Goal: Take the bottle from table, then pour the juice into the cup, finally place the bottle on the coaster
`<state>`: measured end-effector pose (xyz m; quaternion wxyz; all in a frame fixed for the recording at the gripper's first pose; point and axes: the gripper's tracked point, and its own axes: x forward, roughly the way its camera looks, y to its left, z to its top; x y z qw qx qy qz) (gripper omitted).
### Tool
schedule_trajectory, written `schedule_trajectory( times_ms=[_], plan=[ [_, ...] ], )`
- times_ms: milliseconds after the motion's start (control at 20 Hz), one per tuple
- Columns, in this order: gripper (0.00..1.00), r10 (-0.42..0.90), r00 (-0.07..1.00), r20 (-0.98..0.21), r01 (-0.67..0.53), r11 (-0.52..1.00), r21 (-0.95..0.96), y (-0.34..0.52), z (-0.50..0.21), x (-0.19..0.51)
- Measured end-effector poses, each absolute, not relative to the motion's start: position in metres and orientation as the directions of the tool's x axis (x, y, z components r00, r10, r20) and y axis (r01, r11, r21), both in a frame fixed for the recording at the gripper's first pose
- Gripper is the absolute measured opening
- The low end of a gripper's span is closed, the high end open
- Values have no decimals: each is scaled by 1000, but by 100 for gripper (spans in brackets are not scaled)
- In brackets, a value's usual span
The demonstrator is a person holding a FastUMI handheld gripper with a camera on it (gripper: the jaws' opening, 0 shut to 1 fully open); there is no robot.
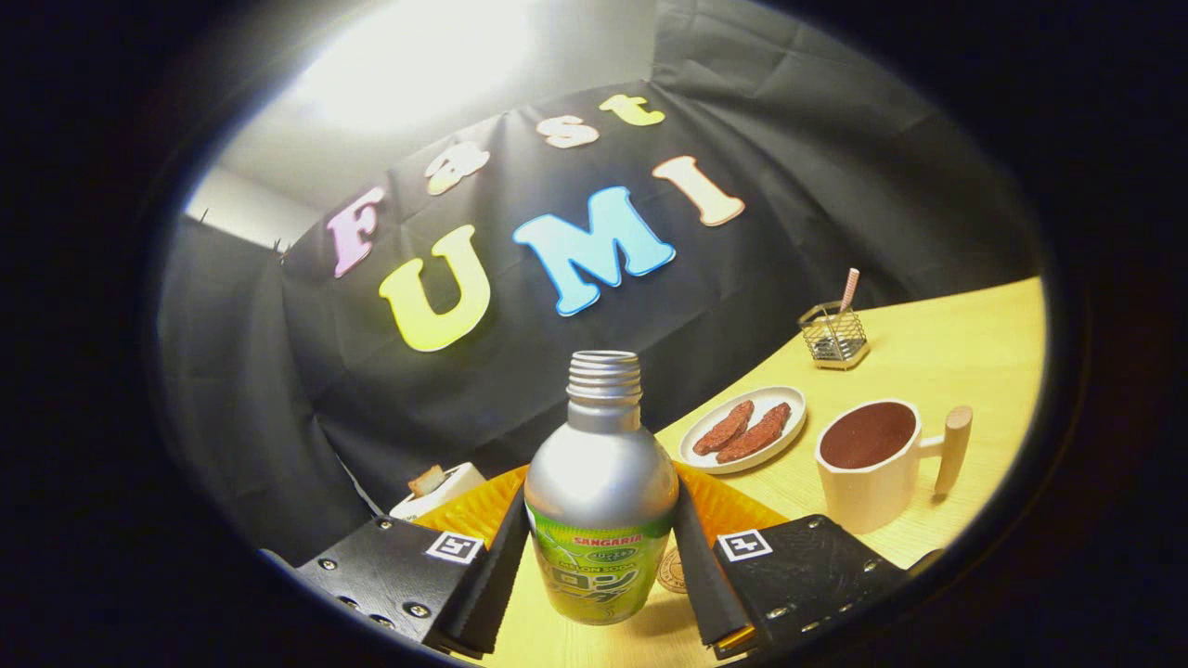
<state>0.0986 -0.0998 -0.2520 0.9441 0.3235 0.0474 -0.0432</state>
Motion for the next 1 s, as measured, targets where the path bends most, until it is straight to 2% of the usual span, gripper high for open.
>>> schedule_trajectory(
  times_ms=[500, 1000],
  plan=[
    [77, -54, 994, -99, 112, 541, 833, -128, -260, 104],
    [77, -45, 996, -82, 92, 339, 936, -127, -266, 117]
  ],
)
